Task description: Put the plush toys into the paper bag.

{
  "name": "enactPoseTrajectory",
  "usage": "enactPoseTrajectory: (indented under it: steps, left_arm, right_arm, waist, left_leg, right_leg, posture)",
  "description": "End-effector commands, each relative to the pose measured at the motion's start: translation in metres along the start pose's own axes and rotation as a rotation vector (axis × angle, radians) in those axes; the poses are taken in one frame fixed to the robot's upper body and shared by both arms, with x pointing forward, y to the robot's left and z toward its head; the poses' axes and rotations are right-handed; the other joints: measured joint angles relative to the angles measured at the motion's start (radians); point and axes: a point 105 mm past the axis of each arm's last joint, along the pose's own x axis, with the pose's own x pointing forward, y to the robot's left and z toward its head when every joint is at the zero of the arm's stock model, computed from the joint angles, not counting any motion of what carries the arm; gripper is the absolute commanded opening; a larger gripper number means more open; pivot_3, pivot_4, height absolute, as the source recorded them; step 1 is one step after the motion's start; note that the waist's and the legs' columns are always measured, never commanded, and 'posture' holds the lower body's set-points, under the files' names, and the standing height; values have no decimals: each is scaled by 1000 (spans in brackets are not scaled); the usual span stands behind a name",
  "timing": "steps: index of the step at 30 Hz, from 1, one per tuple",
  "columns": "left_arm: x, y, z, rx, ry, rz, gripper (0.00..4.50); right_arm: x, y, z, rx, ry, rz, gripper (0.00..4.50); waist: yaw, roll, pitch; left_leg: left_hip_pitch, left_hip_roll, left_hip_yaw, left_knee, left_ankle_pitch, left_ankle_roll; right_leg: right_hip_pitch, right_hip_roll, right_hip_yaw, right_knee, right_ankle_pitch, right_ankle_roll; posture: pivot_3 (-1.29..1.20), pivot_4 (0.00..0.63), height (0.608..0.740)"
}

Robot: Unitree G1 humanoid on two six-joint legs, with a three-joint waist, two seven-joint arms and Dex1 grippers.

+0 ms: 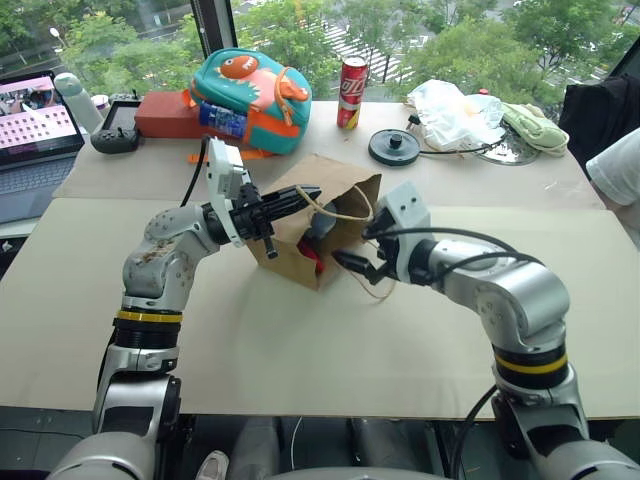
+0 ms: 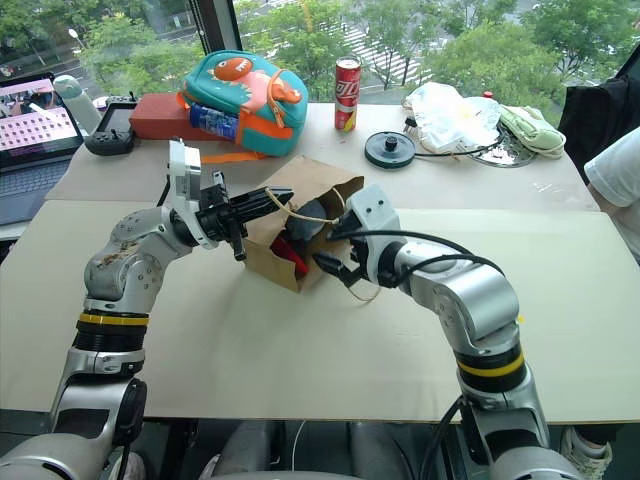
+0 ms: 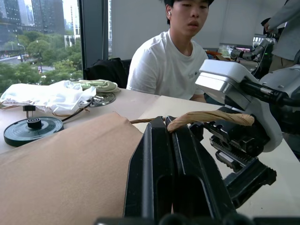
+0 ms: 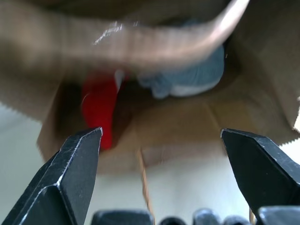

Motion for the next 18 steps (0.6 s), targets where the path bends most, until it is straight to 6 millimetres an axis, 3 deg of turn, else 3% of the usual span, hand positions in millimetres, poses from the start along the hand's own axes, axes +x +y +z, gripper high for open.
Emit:
enactPoseTrajectory:
  steps: [1,10,11,18]
  left_arm:
    - [0,-1,11,41,-21,-9,0]
    - [0,-1,11,43,-18,-8,0]
    - [0,-1,12,43,-17,-8,0]
    - [-1,-1,12,43,-15,-7,0]
  right_arm:
    - [2,6,-1,-46,-2,4,4473]
    - [9,5,-20,-32,40,-10,4473]
    - [10,5,-22,-30,45,-9,3965]
    - [11,7,-25,-25,50,-3,1696]
  waist:
    - [-1,0,0]
    - [4,0,0]
    - [4,0,0]
    - [3,0,0]
  left_leg:
    - [0,0,0,0,0,0]
    - [0,0,0,1,0,0]
    - [0,0,0,1,0,0]
    - [0,0,0,1,0,0]
  right_leg:
    - [0,0,0,0,0,0]
    - [0,0,0,0,0,0]
    - [0,0,0,0,0,0]
    - [0,0,0,0,0,0]
  posture:
    - [0,150,733]
    - [0,150,733]
    - [0,150,733]
    - [0,150,733]
